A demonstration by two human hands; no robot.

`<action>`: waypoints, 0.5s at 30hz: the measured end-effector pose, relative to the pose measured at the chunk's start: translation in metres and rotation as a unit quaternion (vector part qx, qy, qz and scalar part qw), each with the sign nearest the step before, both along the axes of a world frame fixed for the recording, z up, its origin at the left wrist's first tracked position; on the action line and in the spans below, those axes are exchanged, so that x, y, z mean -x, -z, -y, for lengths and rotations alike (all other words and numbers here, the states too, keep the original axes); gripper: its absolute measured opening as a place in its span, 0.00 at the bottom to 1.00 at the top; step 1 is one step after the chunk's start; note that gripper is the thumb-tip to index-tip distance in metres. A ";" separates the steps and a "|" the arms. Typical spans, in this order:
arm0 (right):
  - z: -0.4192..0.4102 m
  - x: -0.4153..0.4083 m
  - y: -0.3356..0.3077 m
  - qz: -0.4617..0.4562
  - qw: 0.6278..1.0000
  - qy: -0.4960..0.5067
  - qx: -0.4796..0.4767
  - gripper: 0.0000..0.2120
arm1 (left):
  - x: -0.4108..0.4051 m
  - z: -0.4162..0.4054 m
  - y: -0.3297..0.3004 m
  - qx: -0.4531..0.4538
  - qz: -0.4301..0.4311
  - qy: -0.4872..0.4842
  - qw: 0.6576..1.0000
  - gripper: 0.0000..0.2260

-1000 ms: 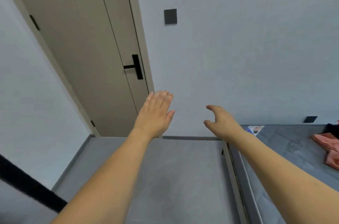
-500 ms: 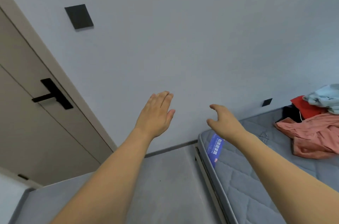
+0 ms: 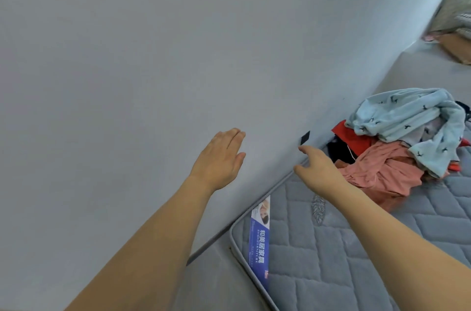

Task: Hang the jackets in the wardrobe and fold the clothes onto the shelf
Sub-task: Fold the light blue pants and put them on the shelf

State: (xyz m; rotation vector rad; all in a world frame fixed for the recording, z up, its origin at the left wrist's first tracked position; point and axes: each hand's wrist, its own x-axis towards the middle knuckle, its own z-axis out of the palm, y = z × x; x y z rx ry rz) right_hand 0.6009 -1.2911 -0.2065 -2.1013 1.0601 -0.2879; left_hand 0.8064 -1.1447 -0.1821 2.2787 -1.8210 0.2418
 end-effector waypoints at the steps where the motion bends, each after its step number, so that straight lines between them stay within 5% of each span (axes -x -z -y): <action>1: 0.012 -0.005 0.003 0.002 1.000 0.011 -0.003 0.28 | -0.008 0.017 0.002 -0.007 0.000 0.012 1.000 0.22; 15: 0.145 -0.090 0.037 -0.014 0.971 0.236 -0.034 0.29 | -0.121 0.269 0.049 -0.071 -0.034 0.230 0.970 0.23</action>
